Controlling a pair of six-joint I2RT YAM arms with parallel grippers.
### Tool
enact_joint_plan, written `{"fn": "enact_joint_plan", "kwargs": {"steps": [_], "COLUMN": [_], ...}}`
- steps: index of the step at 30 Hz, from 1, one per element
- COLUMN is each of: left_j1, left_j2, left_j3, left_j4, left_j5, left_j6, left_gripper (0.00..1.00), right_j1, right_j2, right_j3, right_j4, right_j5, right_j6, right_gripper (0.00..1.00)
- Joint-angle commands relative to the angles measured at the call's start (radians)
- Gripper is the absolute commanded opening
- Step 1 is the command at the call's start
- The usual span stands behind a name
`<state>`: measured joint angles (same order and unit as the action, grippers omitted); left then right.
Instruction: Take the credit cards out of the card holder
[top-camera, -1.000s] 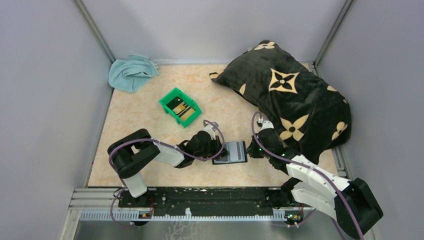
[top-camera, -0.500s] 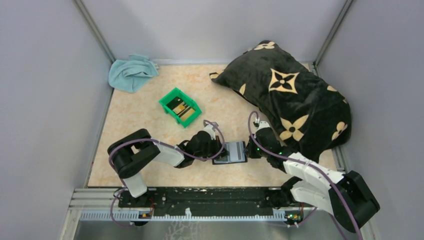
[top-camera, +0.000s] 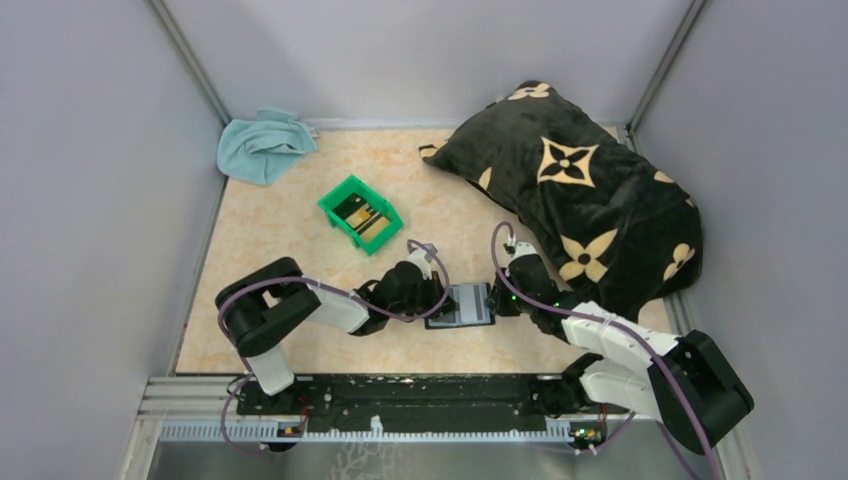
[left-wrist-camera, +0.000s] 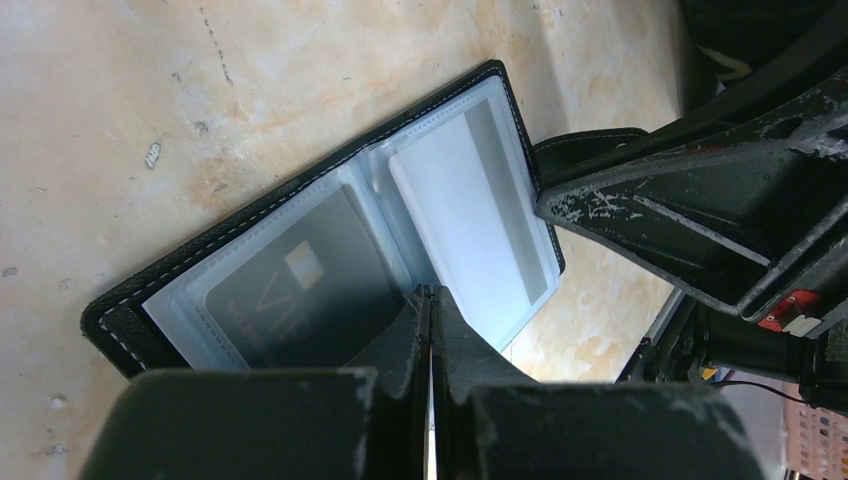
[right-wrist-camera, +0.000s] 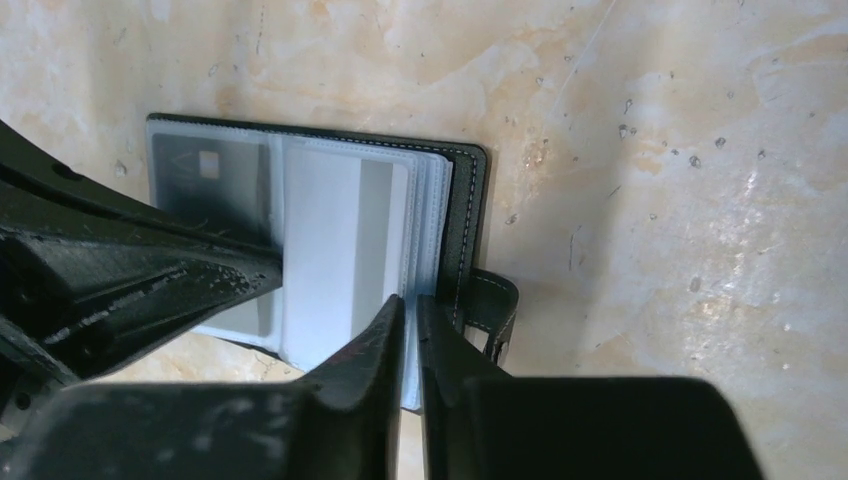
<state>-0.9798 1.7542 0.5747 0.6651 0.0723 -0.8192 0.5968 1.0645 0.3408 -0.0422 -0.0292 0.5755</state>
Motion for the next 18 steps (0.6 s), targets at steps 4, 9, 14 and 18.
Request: {"fn": "enact_joint_plan", "kwargs": {"steps": [4,9,14,18], "left_j1": [-0.003,-0.003,-0.003,-0.003], "left_j2": [0.033,0.04,0.052,0.059], "left_j3": [0.011,0.011,0.011,0.012], "left_j4": [-0.056,-0.055,-0.046,-0.041], "left_j5": [0.012,0.015,0.019,0.021], "left_j6": [0.014,0.011,0.007,0.005], "left_gripper": [0.01,0.01,0.01,0.01], "right_j1": [-0.006,-0.005,0.009,0.043], "right_j2": [0.005,-0.011,-0.026,-0.023], "right_j3": [-0.01,-0.004,0.019,0.04], "right_j4": [0.086,0.086,0.07,0.064], "right_j5": [-0.026,-0.035,-0.036,-0.021], "right_j6": [0.002,0.004,0.011,0.02], "right_gripper": [0.27,0.28,0.17,0.11]}}
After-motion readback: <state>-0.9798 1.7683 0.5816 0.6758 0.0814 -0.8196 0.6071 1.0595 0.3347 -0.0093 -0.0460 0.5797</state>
